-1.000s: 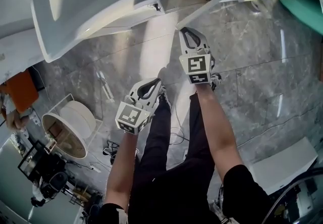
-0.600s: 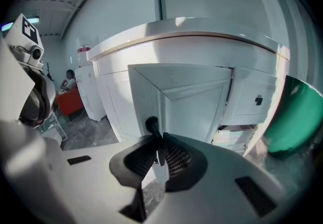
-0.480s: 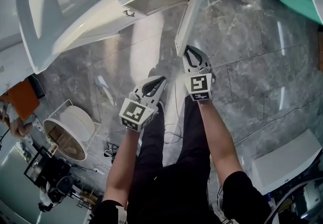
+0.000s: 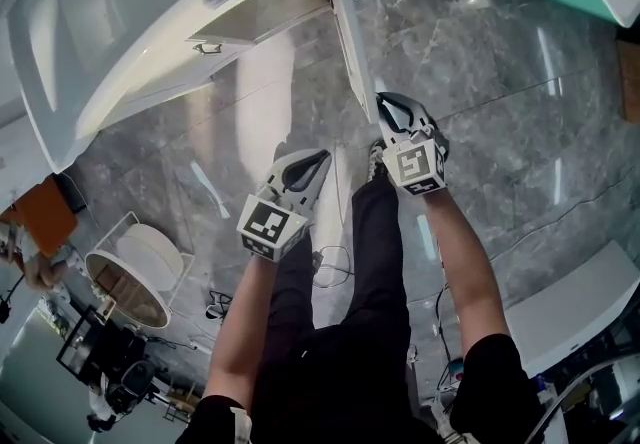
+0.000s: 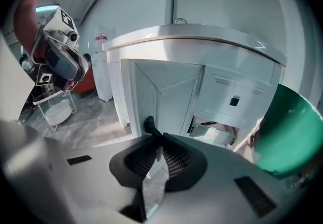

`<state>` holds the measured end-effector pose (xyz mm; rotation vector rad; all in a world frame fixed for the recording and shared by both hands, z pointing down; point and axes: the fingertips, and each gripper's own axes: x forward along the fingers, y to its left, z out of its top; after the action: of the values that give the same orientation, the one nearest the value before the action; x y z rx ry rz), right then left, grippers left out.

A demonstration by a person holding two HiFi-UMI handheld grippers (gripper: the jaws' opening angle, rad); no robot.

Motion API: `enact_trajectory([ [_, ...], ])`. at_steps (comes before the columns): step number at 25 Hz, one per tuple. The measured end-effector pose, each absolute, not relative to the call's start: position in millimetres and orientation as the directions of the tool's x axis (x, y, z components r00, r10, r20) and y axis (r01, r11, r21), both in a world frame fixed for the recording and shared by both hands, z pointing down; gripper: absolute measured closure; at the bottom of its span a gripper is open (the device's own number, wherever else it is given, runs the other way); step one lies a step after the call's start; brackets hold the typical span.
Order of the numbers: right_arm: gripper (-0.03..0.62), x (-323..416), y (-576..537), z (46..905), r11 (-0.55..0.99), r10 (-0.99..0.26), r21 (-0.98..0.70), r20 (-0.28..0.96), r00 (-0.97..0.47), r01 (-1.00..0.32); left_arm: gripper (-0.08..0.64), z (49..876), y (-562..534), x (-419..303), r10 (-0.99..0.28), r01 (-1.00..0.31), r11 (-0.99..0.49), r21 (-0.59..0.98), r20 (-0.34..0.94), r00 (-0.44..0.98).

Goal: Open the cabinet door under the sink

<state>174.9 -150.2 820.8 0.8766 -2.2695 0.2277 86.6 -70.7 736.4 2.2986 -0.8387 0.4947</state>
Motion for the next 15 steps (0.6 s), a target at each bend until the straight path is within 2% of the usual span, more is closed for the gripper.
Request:
enact_trajectory([
  [15,0.502,219,-168,821,0.83,-0.449,0.065,0.667,-0.594,-0.554,0.541,728,-97,137,-0.464,-0.705,-0.576,0.414,0.544,0.699],
])
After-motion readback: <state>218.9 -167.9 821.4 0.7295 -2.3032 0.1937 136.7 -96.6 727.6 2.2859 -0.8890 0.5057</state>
